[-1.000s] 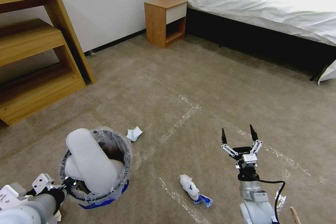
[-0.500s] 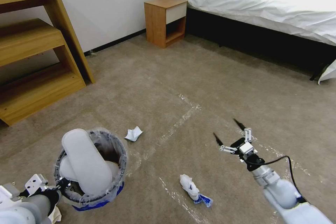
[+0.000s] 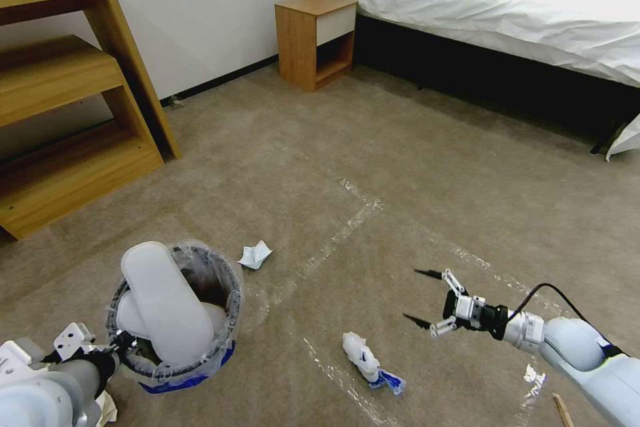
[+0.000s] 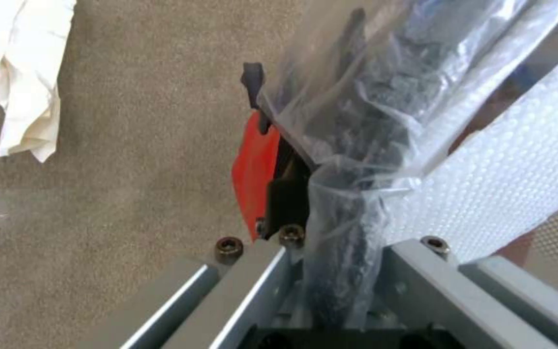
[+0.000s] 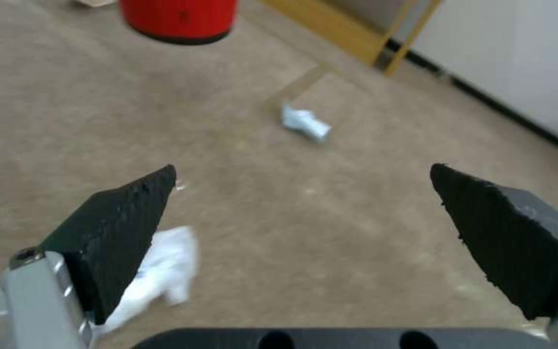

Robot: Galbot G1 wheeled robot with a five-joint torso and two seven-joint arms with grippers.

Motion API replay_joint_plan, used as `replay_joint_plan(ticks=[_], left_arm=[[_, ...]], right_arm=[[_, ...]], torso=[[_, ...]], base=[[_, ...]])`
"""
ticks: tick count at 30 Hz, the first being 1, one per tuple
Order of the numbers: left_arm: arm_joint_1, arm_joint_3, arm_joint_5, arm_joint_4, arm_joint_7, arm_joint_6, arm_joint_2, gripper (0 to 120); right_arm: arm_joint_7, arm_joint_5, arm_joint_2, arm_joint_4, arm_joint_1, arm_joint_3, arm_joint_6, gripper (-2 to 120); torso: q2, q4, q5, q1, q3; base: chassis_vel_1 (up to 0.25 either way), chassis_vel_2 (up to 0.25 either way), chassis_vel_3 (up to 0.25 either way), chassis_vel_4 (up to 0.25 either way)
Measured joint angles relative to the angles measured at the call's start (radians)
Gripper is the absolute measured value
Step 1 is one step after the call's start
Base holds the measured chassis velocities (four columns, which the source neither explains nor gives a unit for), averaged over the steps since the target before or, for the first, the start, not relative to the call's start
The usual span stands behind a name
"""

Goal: Pick up the trash bin and place the garbage on the floor into it.

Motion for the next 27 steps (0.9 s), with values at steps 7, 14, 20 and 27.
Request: replay_joint_plan(ticks=[7,14,20,27], left_arm=[[-0.006,0.008,0.000,0.014,0.000,0.000,0.006,0],[-0.011,0.018,0.005,0.020,0.000,0.001,-0.001,0],[-0.008,0.018,0.009,0.022,0.001,0.001,-0.003,0],[-0.003,0.023,0.017,0.022,0.003,0.002,-0.010,0]], right_arm=[[-0.031,0.004,0.005,-0.033,-0.004,-0.050,-0.015,100],[-0.019,0.001,0.034,-0.058,0.027,-0.128,-0.024,100],[0.035,0.012,0.077,-0.074,0.042,-0.188,-0.048,100],[0.078,0.009,0.169,-0.191,0.081,-0.251,-0.048,100]], torso=[[0.000,0.0000,-0.0001,0.000,0.000],[0.000,0.0000,-0.0002,0.000,0.000],[0.000,0.0000,-0.0006,0.000,0.000],[0.000,0.0000,-0.0003,0.000,0.000]], base=[[0.000,0.000,0.000,0.000],[0.000,0.000,0.000,0.000],[0.000,0.000,0.000,0.000],[0.000,0.000,0.000,0.000]])
